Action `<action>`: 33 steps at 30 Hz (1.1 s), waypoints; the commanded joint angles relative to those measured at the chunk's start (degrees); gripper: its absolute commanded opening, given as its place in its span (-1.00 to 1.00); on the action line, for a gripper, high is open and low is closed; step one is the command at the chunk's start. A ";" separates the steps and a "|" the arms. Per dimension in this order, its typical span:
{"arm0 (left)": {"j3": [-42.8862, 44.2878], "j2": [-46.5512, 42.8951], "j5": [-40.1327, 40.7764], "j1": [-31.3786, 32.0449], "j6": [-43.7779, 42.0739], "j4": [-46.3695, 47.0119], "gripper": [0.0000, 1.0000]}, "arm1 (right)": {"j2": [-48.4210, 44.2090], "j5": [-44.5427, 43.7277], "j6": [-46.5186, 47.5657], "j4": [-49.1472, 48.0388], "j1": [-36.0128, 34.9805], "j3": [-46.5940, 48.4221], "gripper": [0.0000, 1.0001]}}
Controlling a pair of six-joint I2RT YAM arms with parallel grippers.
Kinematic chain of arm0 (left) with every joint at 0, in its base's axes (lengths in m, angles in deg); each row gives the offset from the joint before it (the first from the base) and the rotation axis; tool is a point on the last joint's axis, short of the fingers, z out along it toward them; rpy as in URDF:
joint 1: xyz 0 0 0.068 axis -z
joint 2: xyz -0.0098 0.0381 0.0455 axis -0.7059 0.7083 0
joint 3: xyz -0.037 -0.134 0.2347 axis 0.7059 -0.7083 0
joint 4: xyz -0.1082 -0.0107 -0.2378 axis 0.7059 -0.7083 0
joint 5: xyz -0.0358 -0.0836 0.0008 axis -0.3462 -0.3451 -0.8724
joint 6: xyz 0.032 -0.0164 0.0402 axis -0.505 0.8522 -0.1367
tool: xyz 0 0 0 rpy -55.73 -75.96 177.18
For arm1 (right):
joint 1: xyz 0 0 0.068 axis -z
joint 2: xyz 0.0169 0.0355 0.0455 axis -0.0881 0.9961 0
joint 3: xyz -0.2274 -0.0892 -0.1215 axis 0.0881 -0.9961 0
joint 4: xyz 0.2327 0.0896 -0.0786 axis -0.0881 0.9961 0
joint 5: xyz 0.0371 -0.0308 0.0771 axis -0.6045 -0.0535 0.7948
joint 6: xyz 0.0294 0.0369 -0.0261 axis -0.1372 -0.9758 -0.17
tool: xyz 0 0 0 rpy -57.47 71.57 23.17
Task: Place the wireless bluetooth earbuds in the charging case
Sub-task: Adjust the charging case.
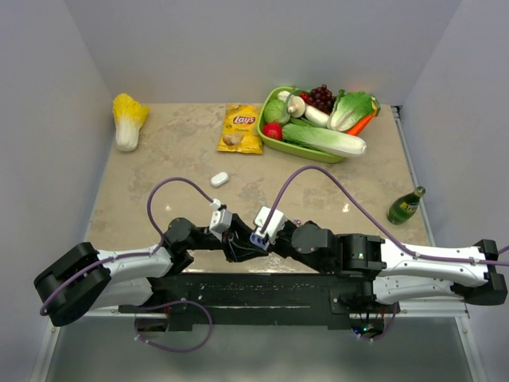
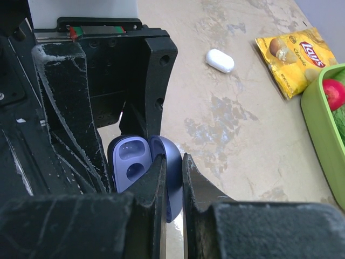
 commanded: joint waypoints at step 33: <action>-3.01 0.95 3.24 -0.12 2.40 14.90 -1.00 | -3.77 -2.56 -8.94 -5.95 1.00 -1.22 -0.07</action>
